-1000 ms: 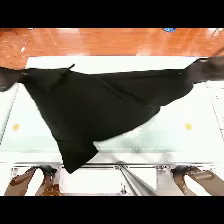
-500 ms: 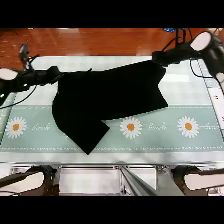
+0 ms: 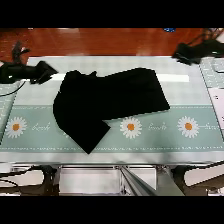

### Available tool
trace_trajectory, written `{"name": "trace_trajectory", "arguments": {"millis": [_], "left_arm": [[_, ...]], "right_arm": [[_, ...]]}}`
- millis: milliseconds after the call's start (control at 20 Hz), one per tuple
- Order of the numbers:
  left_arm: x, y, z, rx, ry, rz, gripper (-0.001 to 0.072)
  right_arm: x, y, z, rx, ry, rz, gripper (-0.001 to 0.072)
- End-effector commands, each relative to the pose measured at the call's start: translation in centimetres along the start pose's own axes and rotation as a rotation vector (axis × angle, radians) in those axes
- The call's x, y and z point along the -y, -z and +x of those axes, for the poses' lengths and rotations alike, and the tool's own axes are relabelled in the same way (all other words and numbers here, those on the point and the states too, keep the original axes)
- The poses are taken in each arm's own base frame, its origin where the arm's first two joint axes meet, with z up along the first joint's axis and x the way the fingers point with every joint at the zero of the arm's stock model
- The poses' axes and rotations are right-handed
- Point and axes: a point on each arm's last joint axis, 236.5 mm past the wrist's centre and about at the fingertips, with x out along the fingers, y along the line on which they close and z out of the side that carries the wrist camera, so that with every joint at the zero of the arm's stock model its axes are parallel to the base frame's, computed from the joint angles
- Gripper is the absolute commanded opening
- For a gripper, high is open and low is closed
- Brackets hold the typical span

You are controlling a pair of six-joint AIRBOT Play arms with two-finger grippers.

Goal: Fold the shirts.

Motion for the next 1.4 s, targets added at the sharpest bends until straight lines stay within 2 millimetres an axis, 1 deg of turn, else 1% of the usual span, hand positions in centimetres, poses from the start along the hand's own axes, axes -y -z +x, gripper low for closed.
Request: {"name": "trace_trajectory", "arguments": {"millis": [0,50,100,150,200,300,350,400,450,550,700,750,800,850,900,950,1050,1150,1350], "left_arm": [[-6.4,9.2,-2.8,-0.263,-0.093,-0.202,0.0506],[-7.8,12.4,-2.7,-0.302,-0.107,-0.268,0.0506],[-8.9,15.1,-2.4,-0.305,-0.110,-0.305,0.0506],[-10.1,17.3,-2.3,-0.294,-0.126,-0.355,0.0506],[-11.0,19.1,-2.2,-0.273,-0.130,-0.418,0.0506],[-11.5,21.8,-2.3,-0.268,-0.101,-0.469,0.0506],[-11.6,22.8,-2.2,-0.279,-0.099,-0.488,0.0506],[-11.6,23.6,-1.9,-0.293,-0.100,-0.498,0.0506],[-11.6,23.7,-1.5,-0.287,-0.101,-0.506,0.0506],[-10.8,23.0,-0.2,-0.243,-0.075,-0.518,0.0505],[-8.9,22.1,2.1,-0.216,-0.042,-0.523,0.0502],[-8.3,22.1,2.8,-0.219,-0.036,-0.517,0.0488],[-8.0,22.4,3.6,-0.228,-0.037,-0.510,0.0366],[-7.7,22.7,4.1,-0.246,-0.040,-0.484,0.0127],[-7.4,22.5,4.4,-0.255,-0.032,-0.433,0.0018],[-7.1,22.1,4.3,-0.254,-0.027,-0.413,0.0019],[-6.6,21.1,4.1,-0.241,-0.016,-0.395,0.0019],[-6.3,20.2,4.0,-0.230,-0.008,-0.381,0.0019],[-6.1,20.0,3.9,-0.228,-0.002,-0.379,0.0019]], "right_arm": [[9.5,6.2,-4.1,-0.180,0.197,0.148,0.0405],[10.9,8.5,-4.1,-0.194,0.213,0.198,0.0405],[11.5,10.6,-3.7,-0.185,0.204,0.240,0.0405],[11.5,12.6,-3.1,-0.165,0.180,0.277,0.0405],[11.1,14.3,-2.6,-0.144,0.148,0.302,0.0405],[9.3,17.2,-1.7,-0.123,0.074,0.314,0.0405],[8.6,18.4,-1.4,-0.120,0.045,0.324,0.0405],[7.9,19.1,-1.3,-0.116,0.019,0.326,0.0405],[7.6,19.7,-1.3,-0.120,0.005,0.326,0.0405],[6.9,20.4,-1.2,-0.145,-0.021,0.316,0.0405],[6.8,20.5,-1.2,-0.152,-0.024,0.315,0.0405],[6.8,20.5,-1.2,-0.151,-0.024,0.316,0.0405],[6.8,20.5,-1.2,-0.150,-0.023,0.315,0.0405],[6.9,20.5,-1.2,-0.150,-0.022,0.315,0.0405],[7.1,20.6,-1.2,-0.154,-0.011,0.309,0.0405],[7.5,21.0,-1.0,-0.167,0.004,0.306,0.0405],[8.0,22.8,0.1,-0.225,0.009,0.360,0.0405],[7.2,23.7,1.7,-0.272,-0.031,0.402,0.0405],[4.5,22.8,5.7,-0.266,-0.108,0.427,0.0404]]}}
